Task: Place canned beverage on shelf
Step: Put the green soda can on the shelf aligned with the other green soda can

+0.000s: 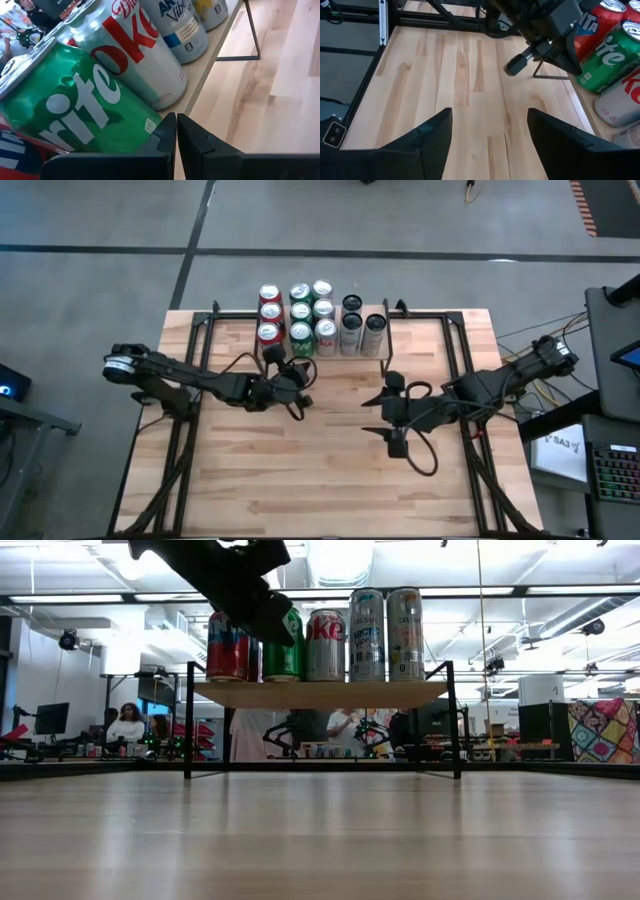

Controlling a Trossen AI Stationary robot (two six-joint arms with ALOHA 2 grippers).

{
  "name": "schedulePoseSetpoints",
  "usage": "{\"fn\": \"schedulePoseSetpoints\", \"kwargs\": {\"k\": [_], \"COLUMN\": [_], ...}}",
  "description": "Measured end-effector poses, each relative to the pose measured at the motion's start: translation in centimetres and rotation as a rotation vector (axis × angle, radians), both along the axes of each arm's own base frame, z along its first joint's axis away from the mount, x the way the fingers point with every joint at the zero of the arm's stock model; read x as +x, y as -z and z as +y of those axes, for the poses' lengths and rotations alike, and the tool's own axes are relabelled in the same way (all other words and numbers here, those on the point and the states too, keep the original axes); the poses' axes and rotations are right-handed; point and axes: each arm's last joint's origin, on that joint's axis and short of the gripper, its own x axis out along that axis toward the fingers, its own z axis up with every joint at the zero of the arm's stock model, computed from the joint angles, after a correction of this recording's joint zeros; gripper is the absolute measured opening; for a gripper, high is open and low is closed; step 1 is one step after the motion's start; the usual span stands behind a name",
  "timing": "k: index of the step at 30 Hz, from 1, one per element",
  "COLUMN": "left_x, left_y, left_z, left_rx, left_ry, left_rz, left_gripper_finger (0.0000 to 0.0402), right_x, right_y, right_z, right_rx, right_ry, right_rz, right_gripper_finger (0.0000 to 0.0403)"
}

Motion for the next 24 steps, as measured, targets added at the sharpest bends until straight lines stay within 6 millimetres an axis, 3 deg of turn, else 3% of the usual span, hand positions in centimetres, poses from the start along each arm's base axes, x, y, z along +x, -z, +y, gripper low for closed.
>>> {"fn": "schedulePoseSetpoints", "kwargs": {"k": [24], "left_x": [0.2], "left_y": [-0.2], "left_z": [1.8], "left_rx": [-0.003], "left_ry": [-0.055], "left_rz": [-0.026], "left_gripper_finger": [0.0], "right_x": [0.1], "right_y": [0.1], "right_z": [0.0], "right_rx": [-0.007], "right_ry": [-0.005], "right_rz": [0.0], "right_gripper_finger": [0.0249]}}
